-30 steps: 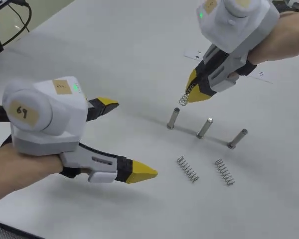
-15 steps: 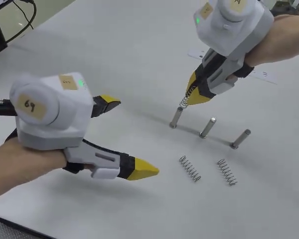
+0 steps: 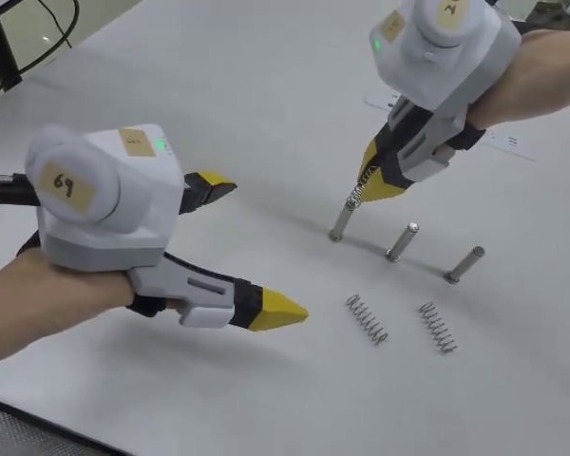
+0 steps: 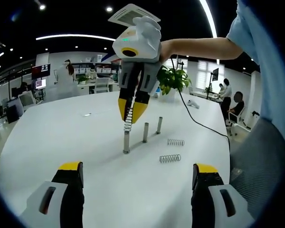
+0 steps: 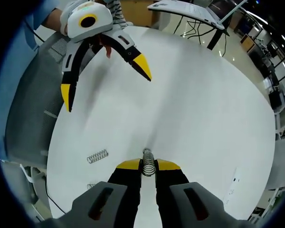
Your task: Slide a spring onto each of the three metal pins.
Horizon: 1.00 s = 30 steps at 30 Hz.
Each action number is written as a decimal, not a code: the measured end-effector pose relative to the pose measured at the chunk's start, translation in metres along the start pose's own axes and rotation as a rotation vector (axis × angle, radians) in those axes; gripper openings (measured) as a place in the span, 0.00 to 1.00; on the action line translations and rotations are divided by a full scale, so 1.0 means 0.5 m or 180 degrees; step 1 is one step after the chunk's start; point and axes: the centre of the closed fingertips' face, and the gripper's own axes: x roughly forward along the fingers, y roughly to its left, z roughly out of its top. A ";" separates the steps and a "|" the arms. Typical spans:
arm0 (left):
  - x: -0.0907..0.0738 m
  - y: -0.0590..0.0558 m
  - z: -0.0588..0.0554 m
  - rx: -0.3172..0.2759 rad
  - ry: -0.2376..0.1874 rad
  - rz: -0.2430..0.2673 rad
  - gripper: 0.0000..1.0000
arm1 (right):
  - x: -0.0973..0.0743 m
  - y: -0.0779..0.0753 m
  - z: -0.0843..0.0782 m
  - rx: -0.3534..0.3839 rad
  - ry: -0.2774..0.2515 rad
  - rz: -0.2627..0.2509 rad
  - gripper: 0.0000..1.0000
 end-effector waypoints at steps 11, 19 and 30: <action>0.001 -0.002 -0.001 0.0010 0.0006 -0.0011 0.91 | 0.011 0.005 0.000 -0.0018 0.0029 0.0019 0.08; 0.001 0.000 0.000 0.0000 0.0008 -0.0005 0.90 | 0.028 0.007 -0.001 -0.0025 0.0064 0.0062 0.08; 0.001 0.004 0.002 -0.0009 0.0002 0.0003 0.89 | 0.053 0.001 -0.003 -0.0021 0.0115 0.0108 0.08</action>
